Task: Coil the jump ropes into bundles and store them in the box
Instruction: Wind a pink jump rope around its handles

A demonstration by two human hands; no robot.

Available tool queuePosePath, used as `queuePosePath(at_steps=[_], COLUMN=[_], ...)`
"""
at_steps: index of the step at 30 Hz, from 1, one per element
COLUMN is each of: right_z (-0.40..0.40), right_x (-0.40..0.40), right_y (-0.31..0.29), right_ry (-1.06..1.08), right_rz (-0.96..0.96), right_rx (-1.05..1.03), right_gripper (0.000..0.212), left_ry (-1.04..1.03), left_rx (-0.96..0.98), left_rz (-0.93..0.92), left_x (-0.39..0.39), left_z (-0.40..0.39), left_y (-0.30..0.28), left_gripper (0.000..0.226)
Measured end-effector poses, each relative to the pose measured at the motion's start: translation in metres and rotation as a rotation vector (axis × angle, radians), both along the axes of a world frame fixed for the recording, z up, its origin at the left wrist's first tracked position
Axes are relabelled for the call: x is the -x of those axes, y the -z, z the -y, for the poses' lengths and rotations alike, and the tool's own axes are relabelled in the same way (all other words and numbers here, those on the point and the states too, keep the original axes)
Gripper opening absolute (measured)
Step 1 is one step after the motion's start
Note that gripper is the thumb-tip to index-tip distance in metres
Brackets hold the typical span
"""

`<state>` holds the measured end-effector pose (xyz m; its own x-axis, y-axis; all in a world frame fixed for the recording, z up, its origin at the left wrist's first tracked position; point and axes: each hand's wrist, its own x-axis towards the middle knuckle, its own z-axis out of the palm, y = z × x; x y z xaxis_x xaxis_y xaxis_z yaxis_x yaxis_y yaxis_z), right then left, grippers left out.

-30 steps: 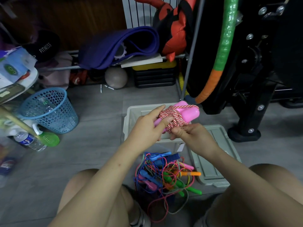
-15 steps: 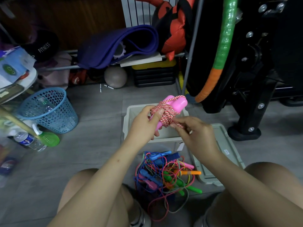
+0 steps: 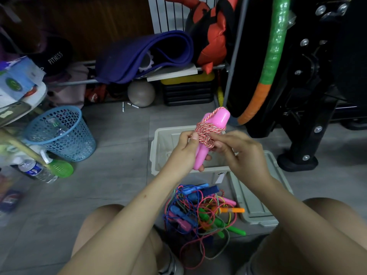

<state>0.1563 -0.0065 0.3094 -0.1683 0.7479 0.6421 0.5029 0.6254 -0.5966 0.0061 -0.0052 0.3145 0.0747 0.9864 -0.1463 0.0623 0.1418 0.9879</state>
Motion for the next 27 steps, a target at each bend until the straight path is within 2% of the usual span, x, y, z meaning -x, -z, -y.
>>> queuePosePath(at_steps=[6, 12, 14, 16, 17, 19, 23, 27], right_z=[-0.001, -0.001, 0.001, 0.001, 0.001, -0.001, -0.005, -0.001], right_x=[-0.001, 0.003, 0.007, 0.009, 0.01, 0.01, 0.009, 0.013], right_y=[-0.001, 0.002, 0.003, 0.001, 0.0, -0.003, -0.002, -0.005], right_ry=[0.009, 0.008, 0.03, 0.009, -0.046, -0.182, -0.199, -0.155], right_rz=[-0.137, -0.301, -0.362, -0.492, -0.583, -0.716, -0.673, -0.681], right_rx=[0.088, 0.176, 0.233, 0.328, 0.386, 0.498, 0.527, 0.5], right_gripper=[0.017, 0.014, 0.02, 0.035, 0.04, 0.038, 0.036, 0.025], left_ry=[0.003, 0.025, 0.006, -0.009, -0.01, -0.02, -0.068, -0.119], left_rx=[0.024, 0.122, 0.116, 0.107, 0.092, 0.028, -0.161, -0.468], left_rz=[0.042, 0.213, 0.234, 0.232, 0.217, 0.084, -0.269, -0.326], left_x=[-0.003, -0.011, -0.012, -0.012, -0.012, -0.009, -0.002, 0.001], left_z=[0.004, 0.01, 0.009, 0.008, 0.008, 0.005, 0.0, 0.0], left_y=[-0.004, -0.007, -0.007, -0.005, -0.003, 0.0, 0.002, 0.0], left_gripper=[0.02, 0.02, 0.019, 0.019, 0.019, 0.019, 0.017, 0.031])
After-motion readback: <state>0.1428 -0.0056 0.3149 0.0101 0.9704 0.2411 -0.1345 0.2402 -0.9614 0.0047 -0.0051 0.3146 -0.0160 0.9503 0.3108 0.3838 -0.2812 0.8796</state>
